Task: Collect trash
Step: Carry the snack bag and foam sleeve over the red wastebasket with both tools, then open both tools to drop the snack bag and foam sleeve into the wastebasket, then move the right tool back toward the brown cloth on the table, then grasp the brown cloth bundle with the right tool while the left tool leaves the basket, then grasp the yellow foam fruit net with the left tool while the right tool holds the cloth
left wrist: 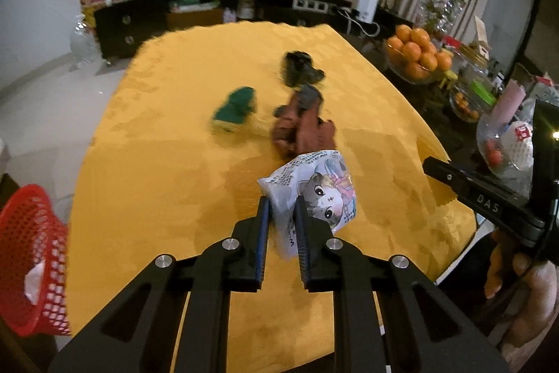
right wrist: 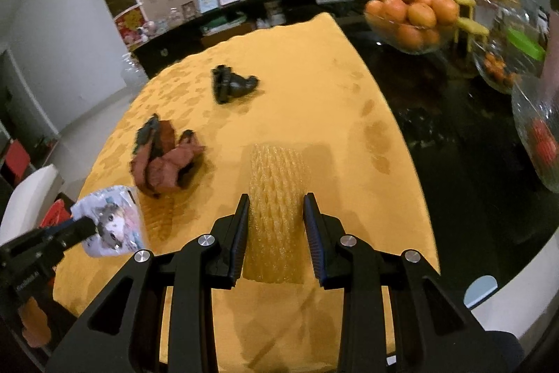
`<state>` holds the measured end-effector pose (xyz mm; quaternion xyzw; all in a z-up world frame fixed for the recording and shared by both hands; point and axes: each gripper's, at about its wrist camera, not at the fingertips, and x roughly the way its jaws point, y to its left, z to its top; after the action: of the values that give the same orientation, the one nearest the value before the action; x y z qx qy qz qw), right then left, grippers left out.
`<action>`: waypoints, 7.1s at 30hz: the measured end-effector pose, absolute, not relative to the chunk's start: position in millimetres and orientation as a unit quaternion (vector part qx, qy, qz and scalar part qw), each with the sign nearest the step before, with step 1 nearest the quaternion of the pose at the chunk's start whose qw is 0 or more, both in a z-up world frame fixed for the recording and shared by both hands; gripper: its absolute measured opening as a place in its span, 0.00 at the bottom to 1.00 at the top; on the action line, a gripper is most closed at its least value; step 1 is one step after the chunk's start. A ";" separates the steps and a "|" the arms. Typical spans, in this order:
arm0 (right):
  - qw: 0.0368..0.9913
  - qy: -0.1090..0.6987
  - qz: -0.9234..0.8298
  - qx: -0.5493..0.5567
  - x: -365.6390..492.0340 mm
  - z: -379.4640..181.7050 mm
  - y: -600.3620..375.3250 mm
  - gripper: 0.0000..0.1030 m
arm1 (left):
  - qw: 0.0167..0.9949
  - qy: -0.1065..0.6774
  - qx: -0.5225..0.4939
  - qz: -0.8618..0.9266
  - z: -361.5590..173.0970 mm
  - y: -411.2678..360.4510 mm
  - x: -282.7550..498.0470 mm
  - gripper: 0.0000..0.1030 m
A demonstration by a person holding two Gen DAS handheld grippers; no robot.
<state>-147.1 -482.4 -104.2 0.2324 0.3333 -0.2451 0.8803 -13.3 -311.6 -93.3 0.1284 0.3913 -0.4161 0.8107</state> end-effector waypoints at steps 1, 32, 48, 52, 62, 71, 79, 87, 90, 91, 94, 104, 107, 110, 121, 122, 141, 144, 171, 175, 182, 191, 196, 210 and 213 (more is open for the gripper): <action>0.882 0.333 -0.243 0.229 -145.9 -103.3 -479.5 0.29 | 0.814 0.389 0.127 -0.412 -91.7 -307.9 -12.1 0.14; 0.914 0.361 -0.084 0.163 -77.5 -78.0 -337.8 0.29 | 0.912 0.349 0.015 -0.215 -51.3 -101.0 69.8 0.14; 0.918 0.373 -0.010 0.134 -12.1 -68.8 -263.2 0.29 | 0.921 0.360 -0.001 -0.149 -68.2 -56.9 95.8 0.14; 0.918 0.376 0.004 0.128 7.8 -67.5 -253.2 0.29 | 0.919 0.370 -0.009 -0.137 -71.8 -50.0 100.0 0.14; 0.908 0.395 0.061 0.126 61.2 -72.3 -219.4 0.29 | 0.912 0.396 -0.010 -0.109 -84.0 -43.2 109.0 0.14; 0.892 0.420 0.099 0.137 90.8 -82.5 -195.1 0.30 | 0.905 0.415 -0.009 -0.093 -90.3 -39.0 114.8 0.14; 0.881 0.436 0.111 0.146 94.1 -93.5 -188.1 0.44 | 0.902 0.420 -0.027 -0.096 -91.0 -32.0 115.0 0.24; 0.884 0.429 0.103 0.155 84.6 -91.5 -194.7 0.53 | 0.905 0.413 -0.042 -0.091 -86.9 -27.2 115.1 0.46; 0.887 0.426 0.098 0.149 80.0 -91.3 -197.7 0.53 | 0.908 0.408 -0.042 -0.087 -85.1 -27.2 114.1 0.56; 0.888 0.425 0.096 0.148 78.2 -91.3 -198.6 0.53 | 0.909 0.406 -0.042 -0.087 -84.5 -26.7 114.0 0.57; 0.891 0.420 0.090 0.146 72.4 -90.1 -203.1 0.53 | 0.911 0.402 -0.041 -0.084 -83.7 -26.4 113.1 0.61; 0.901 0.408 0.050 0.141 48.2 -88.2 -224.2 0.60 | 0.915 0.392 -0.044 -0.090 -80.6 -27.8 110.4 0.72; 0.905 0.403 0.035 0.130 37.8 -85.4 -233.4 0.61 | 0.915 0.391 -0.040 -0.094 -80.1 -31.5 109.8 0.72; 0.910 0.396 0.017 0.120 25.5 -82.6 -247.1 0.63 | 0.915 0.390 -0.034 -0.098 -80.1 -36.1 108.0 0.72; 0.919 0.371 -0.082 0.107 -24.4 -78.5 -320.2 0.70 | 0.912 0.392 -0.011 -0.117 -81.2 -56.3 99.8 0.73; 0.918 0.369 -0.095 0.112 -28.6 -78.6 -330.3 0.72 | 0.912 0.392 -0.009 -0.118 -81.2 -58.5 99.0 0.73; 0.891 0.382 -0.205 0.137 -3.8 -119.1 -433.7 0.89 | 0.908 0.393 0.038 -0.139 -87.9 -89.0 88.3 0.73; 0.893 0.382 -0.201 0.125 0.0 -122.8 -433.0 0.89 | 0.907 0.395 0.044 -0.139 -90.0 -92.6 88.4 0.73; 0.886 0.373 -0.235 0.144 -79.3 -98.7 -457.3 0.56 | 0.895 0.383 0.109 -0.199 -96.2 -149.6 65.0 0.73; 0.878 0.374 -0.254 0.161 -105.4 -99.9 -464.4 0.56 | 0.883 0.381 0.132 -0.240 -96.7 -176.0 51.0 0.77; 0.866 0.373 -0.279 0.183 -126.2 -106.7 -473.9 0.56 | 0.845 0.397 0.159 -0.321 -104.7 -242.6 25.6 0.80; 0.864 0.374 -0.276 0.194 -126.4 -115.2 -480.5 0.56 | 0.814 0.404 0.194 -0.370 -113.7 -331.9 10.6 0.80; 0.856 0.378 -0.279 0.214 -129.8 -121.4 -490.2 0.56 | 0.798 0.429 0.193 -0.376 -127.8 -363.9 17.0 0.80; 0.854 0.379 -0.267 0.236 -131.5 -125.1 -496.0 0.56 | 0.787 0.445 0.189 -0.385 -152.7 -385.1 20.7 0.64; 0.854 0.380 -0.268 0.235 -131.5 -125.1 -496.0 0.56 | 0.786 0.437 0.186 -0.397 -152.6 -383.4 14.8 0.53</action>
<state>-131.5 -496.0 -125.1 0.2352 0.3800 -0.2678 0.8535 14.8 -383.4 -152.6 0.1858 0.4367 -0.3971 0.7855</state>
